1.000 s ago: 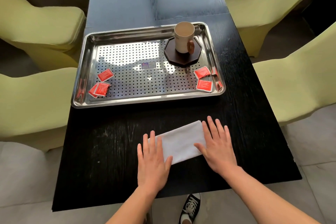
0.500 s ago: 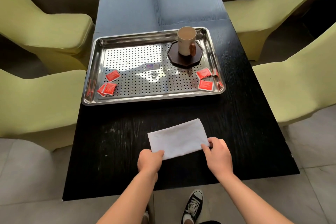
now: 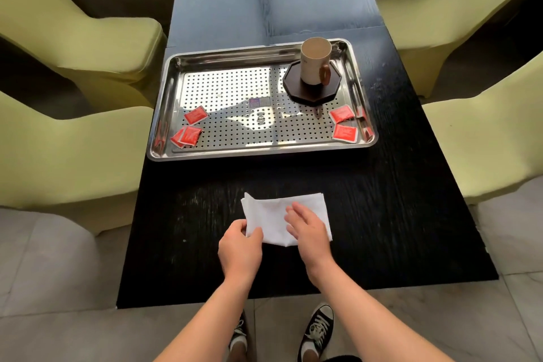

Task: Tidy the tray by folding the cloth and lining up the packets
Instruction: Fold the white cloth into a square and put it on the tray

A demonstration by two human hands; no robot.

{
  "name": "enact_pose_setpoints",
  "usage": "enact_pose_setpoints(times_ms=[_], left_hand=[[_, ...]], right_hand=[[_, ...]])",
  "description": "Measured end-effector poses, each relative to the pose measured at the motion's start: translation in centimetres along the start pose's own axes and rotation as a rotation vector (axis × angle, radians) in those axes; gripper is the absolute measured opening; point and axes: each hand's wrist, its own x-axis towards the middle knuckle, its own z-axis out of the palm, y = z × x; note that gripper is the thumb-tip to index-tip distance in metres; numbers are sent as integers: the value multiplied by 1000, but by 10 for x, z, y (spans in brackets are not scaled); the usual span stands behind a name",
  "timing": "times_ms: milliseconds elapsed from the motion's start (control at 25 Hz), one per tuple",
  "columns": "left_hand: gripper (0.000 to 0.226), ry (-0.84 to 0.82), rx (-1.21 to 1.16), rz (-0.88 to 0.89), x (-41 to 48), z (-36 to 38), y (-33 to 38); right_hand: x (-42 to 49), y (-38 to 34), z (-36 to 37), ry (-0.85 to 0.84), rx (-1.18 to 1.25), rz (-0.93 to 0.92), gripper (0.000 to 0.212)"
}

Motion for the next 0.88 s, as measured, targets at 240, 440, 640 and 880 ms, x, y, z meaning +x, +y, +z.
enact_pose_setpoints(times_ms=[240,440,640,880], left_hand=[[16,44,206,427,-24,17,18],[22,-19,373,695,-40,38,27],[24,-147,449,764,-42,54,11],[38,-145,469,547,-29,54,-3]], right_hand=[[1,2,2,-73,229,112,26],[2,-14,-36,-54,141,126,45],[12,-15,-56,185,-437,1,9],[14,-8,-69,229,-827,-51,45]])
